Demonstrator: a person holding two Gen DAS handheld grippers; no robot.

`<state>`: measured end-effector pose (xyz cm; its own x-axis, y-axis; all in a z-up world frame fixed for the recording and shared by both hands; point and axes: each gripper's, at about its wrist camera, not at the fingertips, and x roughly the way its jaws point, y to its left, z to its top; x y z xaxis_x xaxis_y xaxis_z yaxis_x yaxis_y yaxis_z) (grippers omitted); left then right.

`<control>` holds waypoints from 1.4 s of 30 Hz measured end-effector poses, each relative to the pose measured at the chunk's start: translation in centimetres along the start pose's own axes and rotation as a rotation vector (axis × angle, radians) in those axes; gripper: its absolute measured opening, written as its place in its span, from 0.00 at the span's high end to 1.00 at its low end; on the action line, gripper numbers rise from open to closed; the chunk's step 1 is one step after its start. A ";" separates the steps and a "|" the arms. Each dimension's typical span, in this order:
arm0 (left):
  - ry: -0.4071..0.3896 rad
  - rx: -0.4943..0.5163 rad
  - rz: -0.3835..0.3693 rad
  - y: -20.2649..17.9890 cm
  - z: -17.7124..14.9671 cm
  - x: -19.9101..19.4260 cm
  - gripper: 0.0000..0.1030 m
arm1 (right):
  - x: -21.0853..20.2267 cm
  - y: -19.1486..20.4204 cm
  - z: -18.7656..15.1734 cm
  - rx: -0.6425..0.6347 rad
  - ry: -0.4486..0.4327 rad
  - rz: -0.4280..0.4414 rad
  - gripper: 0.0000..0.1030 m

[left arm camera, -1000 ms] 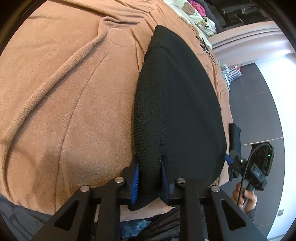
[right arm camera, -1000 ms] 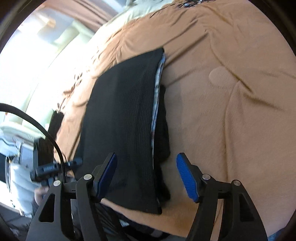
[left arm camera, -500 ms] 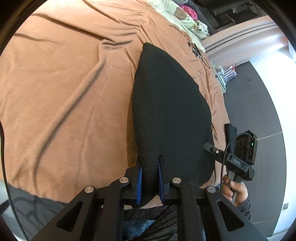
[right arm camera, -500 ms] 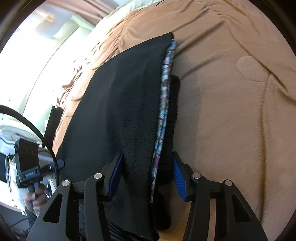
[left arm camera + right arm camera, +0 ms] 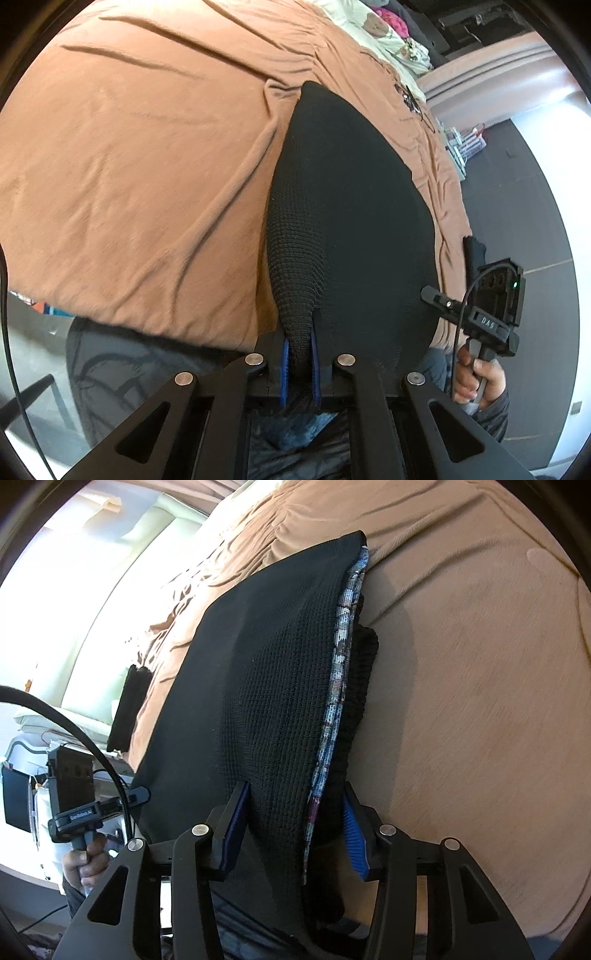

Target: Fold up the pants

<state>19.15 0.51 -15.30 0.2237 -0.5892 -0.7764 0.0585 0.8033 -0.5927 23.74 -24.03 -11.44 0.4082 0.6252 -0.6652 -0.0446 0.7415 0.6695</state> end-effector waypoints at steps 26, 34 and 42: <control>-0.007 0.041 0.025 0.1 9.5 3.7 0.48 | 2.2 -5.7 5.8 0.172 -0.042 0.158 0.28; -0.010 0.043 0.000 0.2 12.1 4.9 0.48 | 3.1 -6.8 6.7 0.188 -0.021 0.193 0.28; 0.017 0.038 -0.017 0.4 14.4 7.2 0.49 | 3.8 -6.9 7.9 0.180 -0.020 0.204 0.31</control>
<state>34.82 -2.17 -18.00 0.2057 -0.6041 -0.7699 0.0993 0.7955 -0.5977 32.78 -28.72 -15.95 0.4252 0.7511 -0.5050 0.0344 0.5441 0.8383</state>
